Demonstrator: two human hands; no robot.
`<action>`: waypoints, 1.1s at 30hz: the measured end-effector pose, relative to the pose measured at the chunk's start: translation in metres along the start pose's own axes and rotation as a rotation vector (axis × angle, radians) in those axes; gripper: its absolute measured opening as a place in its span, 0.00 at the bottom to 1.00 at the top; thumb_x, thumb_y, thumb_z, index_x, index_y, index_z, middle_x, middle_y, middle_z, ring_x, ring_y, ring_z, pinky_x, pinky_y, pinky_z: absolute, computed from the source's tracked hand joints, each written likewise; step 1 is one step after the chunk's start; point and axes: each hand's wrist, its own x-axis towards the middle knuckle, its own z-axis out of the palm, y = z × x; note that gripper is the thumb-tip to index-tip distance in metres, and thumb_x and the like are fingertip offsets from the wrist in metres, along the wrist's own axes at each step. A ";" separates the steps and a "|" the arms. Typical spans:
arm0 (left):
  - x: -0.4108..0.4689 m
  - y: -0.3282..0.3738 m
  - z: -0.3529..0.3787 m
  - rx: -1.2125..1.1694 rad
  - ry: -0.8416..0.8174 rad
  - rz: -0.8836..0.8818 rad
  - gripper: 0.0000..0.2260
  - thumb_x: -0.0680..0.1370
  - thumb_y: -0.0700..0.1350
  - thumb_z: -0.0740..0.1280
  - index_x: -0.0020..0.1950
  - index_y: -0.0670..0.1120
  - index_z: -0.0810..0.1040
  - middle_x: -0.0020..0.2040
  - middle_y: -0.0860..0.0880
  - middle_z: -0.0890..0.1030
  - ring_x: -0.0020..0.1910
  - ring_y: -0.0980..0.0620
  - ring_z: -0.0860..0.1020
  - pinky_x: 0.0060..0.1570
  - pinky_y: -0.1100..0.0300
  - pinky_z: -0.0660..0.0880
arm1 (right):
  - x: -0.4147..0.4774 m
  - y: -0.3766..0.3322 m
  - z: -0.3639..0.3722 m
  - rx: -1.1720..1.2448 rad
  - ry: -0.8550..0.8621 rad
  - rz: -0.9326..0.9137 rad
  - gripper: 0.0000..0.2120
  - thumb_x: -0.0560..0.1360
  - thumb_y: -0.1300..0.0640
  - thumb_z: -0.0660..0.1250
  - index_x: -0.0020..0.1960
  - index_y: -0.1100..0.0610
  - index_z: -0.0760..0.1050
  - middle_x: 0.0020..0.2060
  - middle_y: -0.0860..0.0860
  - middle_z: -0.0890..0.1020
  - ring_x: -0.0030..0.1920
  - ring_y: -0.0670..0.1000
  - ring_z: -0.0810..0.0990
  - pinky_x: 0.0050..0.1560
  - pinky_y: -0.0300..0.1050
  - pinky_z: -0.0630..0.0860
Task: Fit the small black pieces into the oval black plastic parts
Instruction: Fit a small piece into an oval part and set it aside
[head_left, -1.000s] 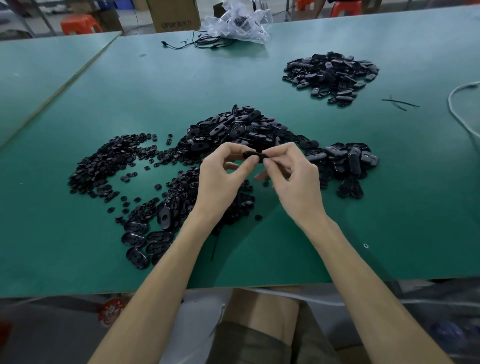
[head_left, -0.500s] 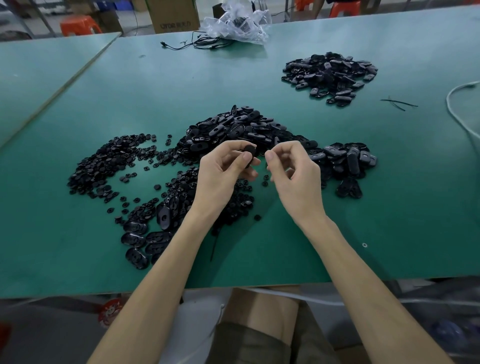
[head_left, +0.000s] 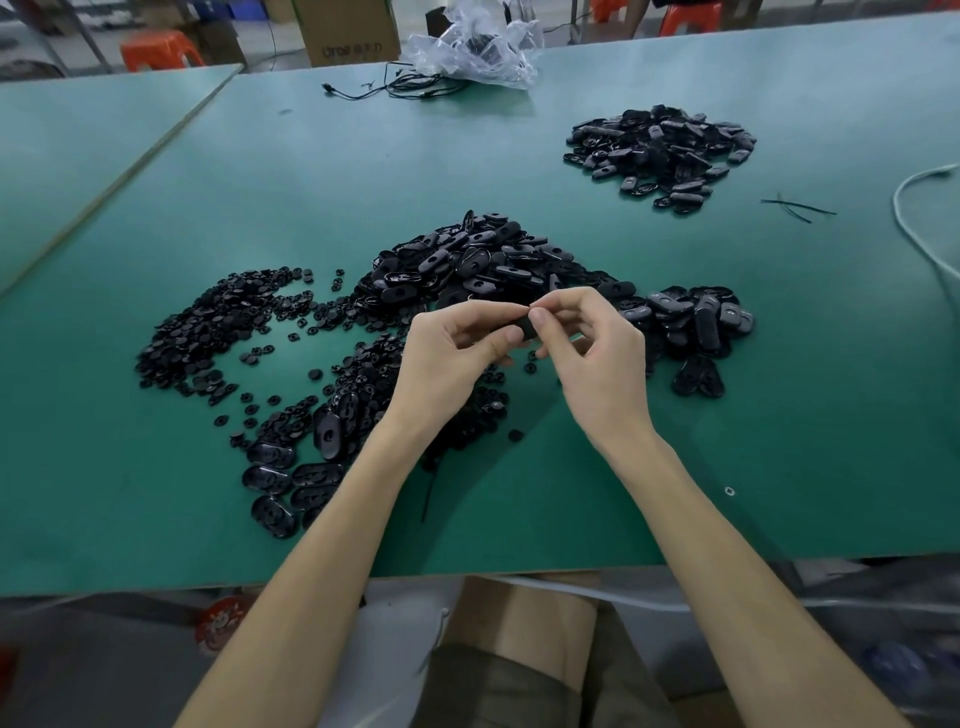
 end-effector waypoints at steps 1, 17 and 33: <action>0.000 0.000 0.000 -0.005 -0.008 -0.002 0.10 0.78 0.35 0.73 0.60 0.39 0.85 0.52 0.46 0.88 0.51 0.47 0.87 0.50 0.56 0.83 | 0.000 0.000 0.000 0.000 0.003 -0.001 0.04 0.81 0.58 0.71 0.51 0.49 0.80 0.40 0.42 0.84 0.41 0.48 0.85 0.45 0.53 0.82; 0.001 -0.003 -0.001 -0.060 -0.018 -0.039 0.10 0.78 0.33 0.73 0.59 0.40 0.85 0.50 0.45 0.88 0.48 0.46 0.87 0.49 0.58 0.82 | 0.001 0.002 0.000 0.007 -0.013 -0.010 0.02 0.81 0.58 0.71 0.51 0.51 0.82 0.43 0.42 0.84 0.44 0.49 0.85 0.47 0.59 0.82; 0.001 0.000 0.004 0.020 0.041 -0.085 0.09 0.77 0.29 0.70 0.55 0.38 0.86 0.49 0.43 0.88 0.51 0.42 0.86 0.57 0.50 0.83 | 0.000 0.008 0.003 -0.049 -0.083 -0.039 0.08 0.77 0.60 0.75 0.49 0.47 0.84 0.45 0.43 0.85 0.44 0.49 0.82 0.45 0.51 0.81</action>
